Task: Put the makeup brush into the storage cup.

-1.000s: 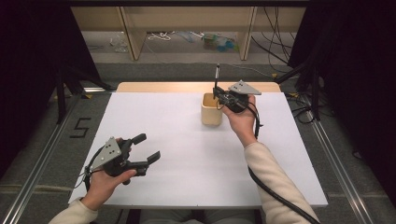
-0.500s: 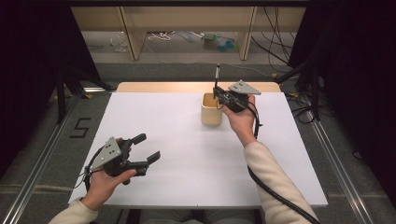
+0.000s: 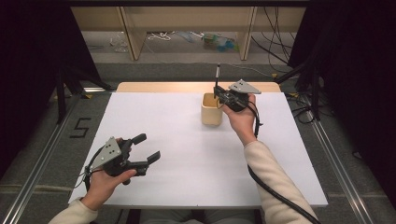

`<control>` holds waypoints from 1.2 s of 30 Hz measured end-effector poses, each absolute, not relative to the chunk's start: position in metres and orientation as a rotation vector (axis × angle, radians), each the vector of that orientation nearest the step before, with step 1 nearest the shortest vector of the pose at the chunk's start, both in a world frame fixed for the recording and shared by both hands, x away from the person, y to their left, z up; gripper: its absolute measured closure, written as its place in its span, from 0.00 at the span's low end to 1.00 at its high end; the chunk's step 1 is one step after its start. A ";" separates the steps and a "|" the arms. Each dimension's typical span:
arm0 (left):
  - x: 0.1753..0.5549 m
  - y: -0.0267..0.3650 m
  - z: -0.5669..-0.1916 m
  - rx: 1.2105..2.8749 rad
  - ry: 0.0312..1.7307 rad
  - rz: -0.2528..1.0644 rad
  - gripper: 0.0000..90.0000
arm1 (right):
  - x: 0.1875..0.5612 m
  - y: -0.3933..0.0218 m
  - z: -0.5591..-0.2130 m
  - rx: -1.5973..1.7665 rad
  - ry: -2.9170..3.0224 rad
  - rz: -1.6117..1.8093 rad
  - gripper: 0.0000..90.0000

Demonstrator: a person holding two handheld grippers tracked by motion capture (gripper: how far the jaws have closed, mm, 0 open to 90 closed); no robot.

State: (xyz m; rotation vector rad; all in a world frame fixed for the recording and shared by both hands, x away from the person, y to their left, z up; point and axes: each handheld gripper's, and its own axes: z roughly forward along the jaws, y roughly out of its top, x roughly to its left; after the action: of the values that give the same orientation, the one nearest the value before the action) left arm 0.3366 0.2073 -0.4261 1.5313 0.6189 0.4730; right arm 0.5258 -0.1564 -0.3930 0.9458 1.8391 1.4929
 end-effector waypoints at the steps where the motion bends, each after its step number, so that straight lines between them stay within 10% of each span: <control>1: 0.337 0.207 -0.426 1.532 0.619 0.473 0.19 | 0.526 -0.156 -0.393 0.942 1.843 1.492 0.94; 36: 0.337 0.207 -0.427 1.532 0.620 0.474 0.19 | 0.533 -0.151 -0.396 0.949 1.852 1.485 0.94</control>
State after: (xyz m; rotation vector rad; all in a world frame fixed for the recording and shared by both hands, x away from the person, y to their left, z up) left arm 0.3369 0.2075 -0.4266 1.5315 0.6204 0.4736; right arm 0.5326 -0.1513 -0.3957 0.9495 1.8522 1.4852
